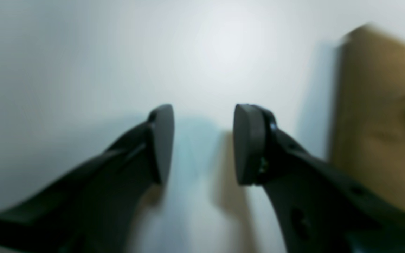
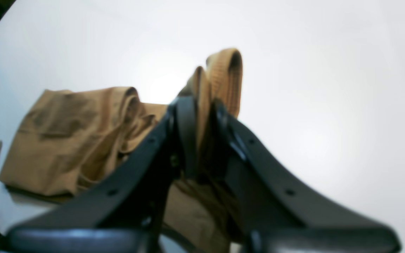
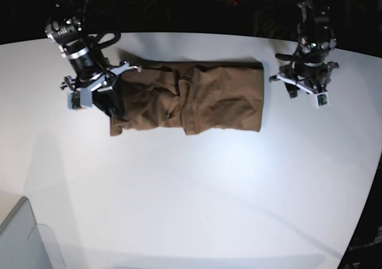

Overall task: Layout the t-shirt on the table in an organized manner, then fold the t-shirt properly
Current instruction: 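Grasp the strip end with the right gripper and lift it, then fold the held strip end with the right gripper over onto the folded end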

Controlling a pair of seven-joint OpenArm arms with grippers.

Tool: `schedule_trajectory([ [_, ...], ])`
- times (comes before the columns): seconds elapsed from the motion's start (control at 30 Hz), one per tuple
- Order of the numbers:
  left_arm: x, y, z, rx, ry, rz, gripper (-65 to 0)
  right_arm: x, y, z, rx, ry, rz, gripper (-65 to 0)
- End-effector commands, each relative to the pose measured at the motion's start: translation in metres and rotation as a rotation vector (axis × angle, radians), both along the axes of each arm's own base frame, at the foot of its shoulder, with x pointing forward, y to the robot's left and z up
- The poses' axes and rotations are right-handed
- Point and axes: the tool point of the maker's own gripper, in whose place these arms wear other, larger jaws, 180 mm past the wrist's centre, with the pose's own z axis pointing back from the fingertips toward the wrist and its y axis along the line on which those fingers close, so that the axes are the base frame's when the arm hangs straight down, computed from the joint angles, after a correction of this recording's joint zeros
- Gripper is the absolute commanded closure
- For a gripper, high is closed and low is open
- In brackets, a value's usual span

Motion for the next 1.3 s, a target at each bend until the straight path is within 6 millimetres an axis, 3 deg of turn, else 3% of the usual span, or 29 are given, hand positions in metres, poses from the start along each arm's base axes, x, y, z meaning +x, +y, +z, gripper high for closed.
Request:
schedule_trajectory([
  [0.0, 0.012, -0.003, 0.008, -0.002, -0.045, -0.013, -27.1, 0.004, 0.004, 0.015, 0.016, -0.055, 0.008, 0.0],
  [0.2, 0.022, -0.017, 0.005, -0.024, -0.042, -0.039, -27.0, 0.004, 0.037, 0.028, 0.052, -0.087, 0.090, 0.0],
  [0.3, 0.024, -0.030, 0.001, -0.035, -0.033, -0.072, -27.0, 0.005, 0.066, 0.037, 0.104, -0.114, 0.145, 0.0],
  [0.6, 0.018, -0.065, -0.008, -0.060, -0.006, -0.163, -27.0, 0.023, 0.134, 0.076, 0.227, -0.205, 0.257, 0.0],
  [0.67, 0.018, -0.069, -0.007, -0.064, -0.008, -0.172, -27.0, 0.032, 0.147, 0.075, 0.257, -0.187, 0.245, 0.0],
  [0.77, 0.013, -0.068, -0.006, -0.063, -0.008, -0.170, -27.0, 0.042, 0.165, 0.055, 0.230, -0.141, 0.269, 0.0],
  [0.87, 0.012, -0.067, 0.004, -0.058, -0.030, -0.170, -27.0, 0.039, 0.194, 0.036, 0.192, -0.102, 0.349, 0.0],
  [0.93, 0.010, -0.067, 0.011, -0.052, -0.046, -0.175, -27.0, 0.039, 0.202, 0.027, 0.184, -0.082, 0.374, 0.0],
  [1.0, 0.011, -0.067, 0.020, -0.046, -0.067, -0.179, -27.0, 0.039, 0.205, 0.025, 0.183, -0.075, 0.382, 0.0],
  [1.27, 0.003, -0.015, 0.053, 0.032, -0.133, -0.074, -27.0, 0.029, 0.239, 0.033, 0.163, -0.102, 0.512, 0.0],
])
